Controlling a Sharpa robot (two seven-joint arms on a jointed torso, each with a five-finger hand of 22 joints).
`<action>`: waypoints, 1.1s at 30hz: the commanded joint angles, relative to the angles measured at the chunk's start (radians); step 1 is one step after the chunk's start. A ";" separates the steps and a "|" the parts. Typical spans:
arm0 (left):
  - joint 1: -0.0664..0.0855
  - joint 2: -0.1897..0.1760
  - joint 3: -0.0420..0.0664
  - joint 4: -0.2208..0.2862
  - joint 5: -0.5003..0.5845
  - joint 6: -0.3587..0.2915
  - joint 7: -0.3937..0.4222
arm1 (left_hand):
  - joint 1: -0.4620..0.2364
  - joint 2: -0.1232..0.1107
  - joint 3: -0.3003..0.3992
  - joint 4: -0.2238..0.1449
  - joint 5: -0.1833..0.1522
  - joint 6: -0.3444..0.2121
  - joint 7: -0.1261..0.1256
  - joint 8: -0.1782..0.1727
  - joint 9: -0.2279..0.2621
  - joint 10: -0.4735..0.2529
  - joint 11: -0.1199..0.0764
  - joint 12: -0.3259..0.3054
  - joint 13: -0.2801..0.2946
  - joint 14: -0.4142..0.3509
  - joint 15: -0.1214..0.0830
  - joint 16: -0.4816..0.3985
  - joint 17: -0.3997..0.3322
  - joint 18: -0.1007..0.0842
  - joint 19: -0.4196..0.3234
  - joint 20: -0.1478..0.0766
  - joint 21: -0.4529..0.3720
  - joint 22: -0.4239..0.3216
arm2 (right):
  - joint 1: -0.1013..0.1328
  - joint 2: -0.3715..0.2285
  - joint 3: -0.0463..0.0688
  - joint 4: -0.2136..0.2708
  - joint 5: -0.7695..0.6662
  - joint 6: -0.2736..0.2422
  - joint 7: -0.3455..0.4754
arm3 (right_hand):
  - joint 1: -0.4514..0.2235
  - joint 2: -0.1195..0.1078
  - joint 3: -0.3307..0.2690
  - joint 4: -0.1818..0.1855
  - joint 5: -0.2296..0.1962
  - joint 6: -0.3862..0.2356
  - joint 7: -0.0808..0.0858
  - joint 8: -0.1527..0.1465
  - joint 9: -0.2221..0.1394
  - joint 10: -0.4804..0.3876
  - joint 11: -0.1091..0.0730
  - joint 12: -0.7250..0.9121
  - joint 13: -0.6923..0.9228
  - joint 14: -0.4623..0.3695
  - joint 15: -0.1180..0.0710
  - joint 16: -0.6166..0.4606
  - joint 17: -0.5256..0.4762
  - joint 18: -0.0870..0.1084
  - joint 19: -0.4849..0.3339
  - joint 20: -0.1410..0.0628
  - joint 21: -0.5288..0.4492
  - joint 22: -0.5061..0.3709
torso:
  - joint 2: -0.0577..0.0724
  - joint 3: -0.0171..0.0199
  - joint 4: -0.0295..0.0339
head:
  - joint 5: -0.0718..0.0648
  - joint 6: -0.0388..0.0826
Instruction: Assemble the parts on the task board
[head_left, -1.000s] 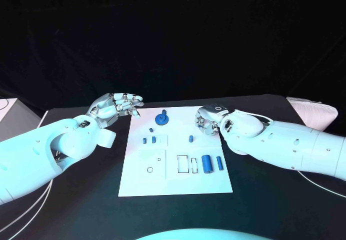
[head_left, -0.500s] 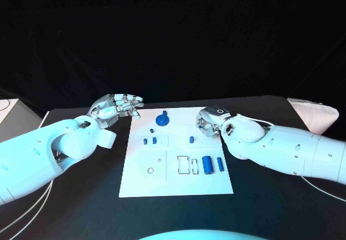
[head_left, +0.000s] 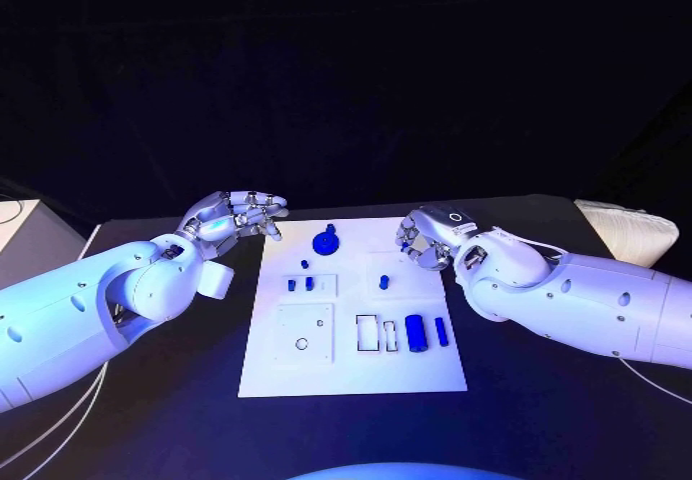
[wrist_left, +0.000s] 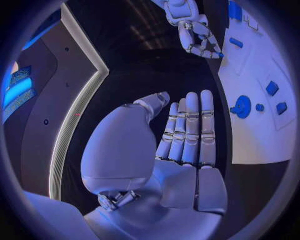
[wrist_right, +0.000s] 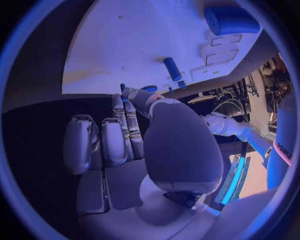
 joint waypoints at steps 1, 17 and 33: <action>0.000 0.004 0.001 0.000 0.006 0.005 0.013 | 0.012 0.000 -0.002 -0.002 -0.002 -0.001 0.009 -0.004 -0.001 0.002 0.005 -0.005 -0.001 0.006 0.002 -0.003 -0.001 0.004 0.009 0.000 -0.003 -0.001 | 0.004 -0.011 0.003 0.023 0.025 -0.044 0.028 | -0.003 0.009 0.007 0.000 0.003 0.006 0.001 0.004 0.002 0.043 -0.032 0.001 0.001 0.039 -0.008 0.005 0.001 -0.011 0.008 0.002 0.005 0.001 | -0.001 -0.0009 -0.0019 | 0.001 0.002; -0.006 0.013 0.001 -0.004 0.011 -0.005 0.022 | 0.013 0.000 -0.004 -0.002 -0.002 -0.003 0.010 -0.006 -0.002 0.001 0.006 -0.007 -0.001 0.006 0.003 -0.005 -0.001 0.004 0.010 0.000 -0.003 -0.001 | -0.004 0.025 0.004 0.164 0.049 -0.028 0.055 | -0.004 0.009 0.009 -0.002 0.002 0.005 0.001 0.005 0.003 0.043 -0.032 0.000 0.002 0.039 -0.008 0.006 0.001 -0.011 0.009 0.001 0.008 0.004 | -0.002 -0.0022 -0.0008 | 0.054 -0.003; -0.009 0.024 0.001 -0.004 0.015 -0.013 0.028 | 0.014 0.002 -0.005 -0.002 -0.001 -0.003 0.010 -0.007 -0.002 0.001 0.006 -0.008 -0.001 0.006 0.003 -0.006 -0.001 0.004 0.010 0.000 -0.004 -0.001 | -0.073 0.160 -0.023 0.132 0.012 0.020 0.061 | -0.005 0.010 0.012 -0.004 0.003 0.003 0.002 0.004 0.004 0.042 -0.032 -0.002 0.003 0.039 -0.008 0.004 -0.004 -0.011 0.007 0.001 0.005 0.002 | -0.001 -0.0024 -0.0004 | 0.100 -0.026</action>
